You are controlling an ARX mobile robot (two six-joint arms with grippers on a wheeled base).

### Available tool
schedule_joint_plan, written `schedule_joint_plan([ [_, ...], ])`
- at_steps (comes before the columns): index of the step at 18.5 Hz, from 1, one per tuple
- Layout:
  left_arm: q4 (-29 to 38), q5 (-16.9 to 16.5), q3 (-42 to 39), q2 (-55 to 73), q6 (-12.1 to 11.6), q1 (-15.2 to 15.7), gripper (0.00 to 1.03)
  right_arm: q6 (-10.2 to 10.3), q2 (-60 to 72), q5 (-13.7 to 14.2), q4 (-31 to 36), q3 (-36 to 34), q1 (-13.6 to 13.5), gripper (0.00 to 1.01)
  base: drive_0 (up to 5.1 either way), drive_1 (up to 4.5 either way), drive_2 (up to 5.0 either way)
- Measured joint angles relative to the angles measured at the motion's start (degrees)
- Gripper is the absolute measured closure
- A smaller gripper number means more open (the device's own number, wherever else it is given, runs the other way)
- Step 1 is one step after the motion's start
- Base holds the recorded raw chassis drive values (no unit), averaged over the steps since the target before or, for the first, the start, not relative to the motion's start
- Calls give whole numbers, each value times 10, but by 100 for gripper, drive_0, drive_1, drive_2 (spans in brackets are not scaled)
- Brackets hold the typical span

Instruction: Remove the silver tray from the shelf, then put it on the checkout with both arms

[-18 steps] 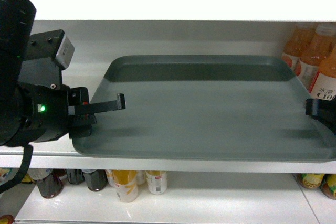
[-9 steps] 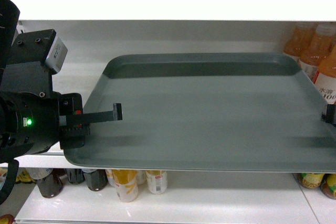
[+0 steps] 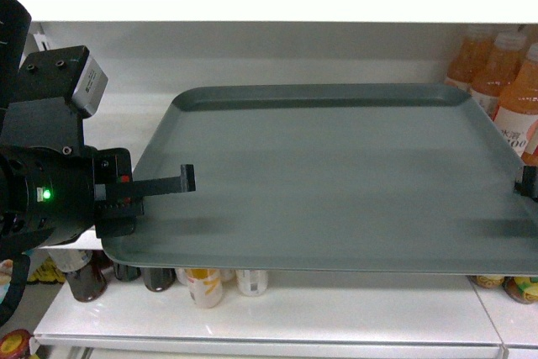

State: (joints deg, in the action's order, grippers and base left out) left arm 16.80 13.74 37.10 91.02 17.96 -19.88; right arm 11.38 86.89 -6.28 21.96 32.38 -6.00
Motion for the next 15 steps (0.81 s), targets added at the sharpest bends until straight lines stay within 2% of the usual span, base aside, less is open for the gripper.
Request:
schedule_joint_plan([
  [15, -1, 2, 0, 0, -2, 0, 100, 2, 1, -1, -1, 0, 0, 99, 4, -418, 425],
])
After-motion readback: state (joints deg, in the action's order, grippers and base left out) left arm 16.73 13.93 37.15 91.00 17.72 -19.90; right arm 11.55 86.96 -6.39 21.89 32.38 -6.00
